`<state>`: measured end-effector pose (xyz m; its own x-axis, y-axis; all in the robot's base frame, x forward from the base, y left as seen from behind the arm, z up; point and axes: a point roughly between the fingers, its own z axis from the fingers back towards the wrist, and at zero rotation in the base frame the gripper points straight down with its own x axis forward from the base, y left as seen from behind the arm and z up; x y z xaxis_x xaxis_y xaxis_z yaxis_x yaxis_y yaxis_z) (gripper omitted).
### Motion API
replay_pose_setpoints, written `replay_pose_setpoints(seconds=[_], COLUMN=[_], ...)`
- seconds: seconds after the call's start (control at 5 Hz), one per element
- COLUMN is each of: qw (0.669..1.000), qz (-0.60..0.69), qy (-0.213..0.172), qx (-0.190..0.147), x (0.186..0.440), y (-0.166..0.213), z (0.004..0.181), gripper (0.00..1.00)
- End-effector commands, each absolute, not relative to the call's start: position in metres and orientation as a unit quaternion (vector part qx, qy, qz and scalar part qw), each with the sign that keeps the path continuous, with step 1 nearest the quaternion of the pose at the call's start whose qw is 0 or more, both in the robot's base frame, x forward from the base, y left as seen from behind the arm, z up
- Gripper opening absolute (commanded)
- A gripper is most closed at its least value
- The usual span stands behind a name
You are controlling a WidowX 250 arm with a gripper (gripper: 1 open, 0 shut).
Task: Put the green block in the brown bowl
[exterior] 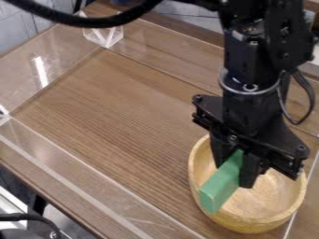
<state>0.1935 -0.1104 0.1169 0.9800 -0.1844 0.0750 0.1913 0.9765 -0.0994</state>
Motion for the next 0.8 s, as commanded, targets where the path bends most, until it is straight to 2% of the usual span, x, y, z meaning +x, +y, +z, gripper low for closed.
replay_pose_setpoints(seconds=[0.0, 0.6], qw=[0.993, 0.993], qz=[-0.088, -0.077], qy=[-0.049, -0.047], qx=[-0.063, -0.073], x=[0.203, 0.213], y=[-0.110, -0.111], z=[0.120, 0.108], gripper=[0.00, 0.00])
